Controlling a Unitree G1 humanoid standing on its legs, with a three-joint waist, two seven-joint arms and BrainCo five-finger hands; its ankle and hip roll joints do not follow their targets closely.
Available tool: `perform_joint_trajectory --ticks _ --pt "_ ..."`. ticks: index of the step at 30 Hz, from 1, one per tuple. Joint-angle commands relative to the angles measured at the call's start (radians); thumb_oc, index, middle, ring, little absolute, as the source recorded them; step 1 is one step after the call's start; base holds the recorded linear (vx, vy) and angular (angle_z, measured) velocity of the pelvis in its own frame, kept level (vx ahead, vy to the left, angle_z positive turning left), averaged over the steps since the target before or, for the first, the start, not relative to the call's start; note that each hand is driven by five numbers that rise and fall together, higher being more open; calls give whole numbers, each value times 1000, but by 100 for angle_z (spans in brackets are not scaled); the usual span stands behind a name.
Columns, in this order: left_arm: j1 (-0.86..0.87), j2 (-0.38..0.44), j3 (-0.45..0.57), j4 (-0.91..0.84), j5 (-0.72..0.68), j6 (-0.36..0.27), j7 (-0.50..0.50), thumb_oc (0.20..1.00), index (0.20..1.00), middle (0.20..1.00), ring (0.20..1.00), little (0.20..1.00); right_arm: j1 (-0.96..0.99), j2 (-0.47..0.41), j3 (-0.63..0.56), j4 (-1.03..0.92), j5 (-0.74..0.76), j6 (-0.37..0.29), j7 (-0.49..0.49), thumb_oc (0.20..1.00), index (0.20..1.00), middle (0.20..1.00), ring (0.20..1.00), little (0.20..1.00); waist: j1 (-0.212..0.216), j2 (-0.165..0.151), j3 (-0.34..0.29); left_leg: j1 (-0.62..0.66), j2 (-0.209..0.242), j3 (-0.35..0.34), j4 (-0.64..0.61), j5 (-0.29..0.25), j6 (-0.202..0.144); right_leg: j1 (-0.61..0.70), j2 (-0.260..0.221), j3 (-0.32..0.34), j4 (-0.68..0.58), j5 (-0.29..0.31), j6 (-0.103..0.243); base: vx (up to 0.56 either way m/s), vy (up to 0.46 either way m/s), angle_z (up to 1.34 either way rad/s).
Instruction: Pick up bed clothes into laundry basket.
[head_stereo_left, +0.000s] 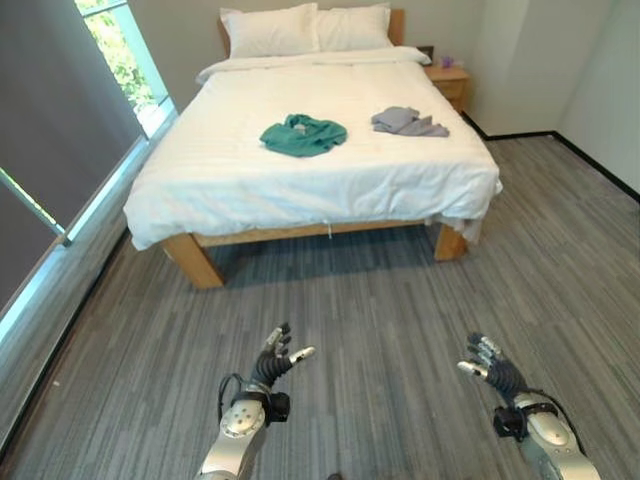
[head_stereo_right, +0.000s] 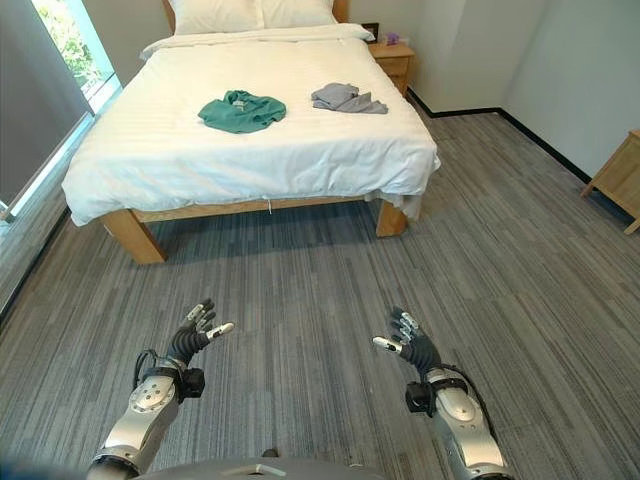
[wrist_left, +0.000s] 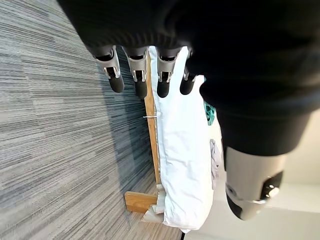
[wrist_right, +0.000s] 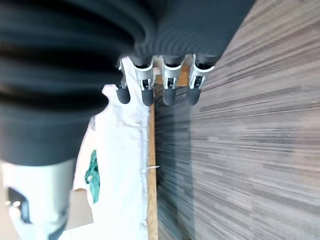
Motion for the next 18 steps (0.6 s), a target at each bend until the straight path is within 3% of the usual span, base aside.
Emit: perform_joint_trajectory --ticks 1,15,18 --pt "-68 24 3 -20 -25 -36 1 1000 1000 1000 1000 1000 -42 20 18 -77 12 -34 8 1000 1000 1000 1000 1000 7 -54 8 43 8 31 2 -36 -36 10 -86 -23 -92 140 86 24 19 -4" --pt "-79 48 78 -22 -40 -42 59 1000 1000 1000 1000 1000 -113 -3 14 -68 -10 -32 -34 1000 1000 1000 1000 1000 12 -60 48 4 -7 53 2 -40 -19 -46 -106 -5 -71 156 105 23 43 -5" --pt "-80 54 83 -35 -37 -39 64 1000 1000 1000 1000 1000 -118 7 22 -57 17 -27 -26 1000 1000 1000 1000 1000 17 -53 68 1 -18 57 2 -50 1 -95 -130 3 32 148 116 44 123 -13"
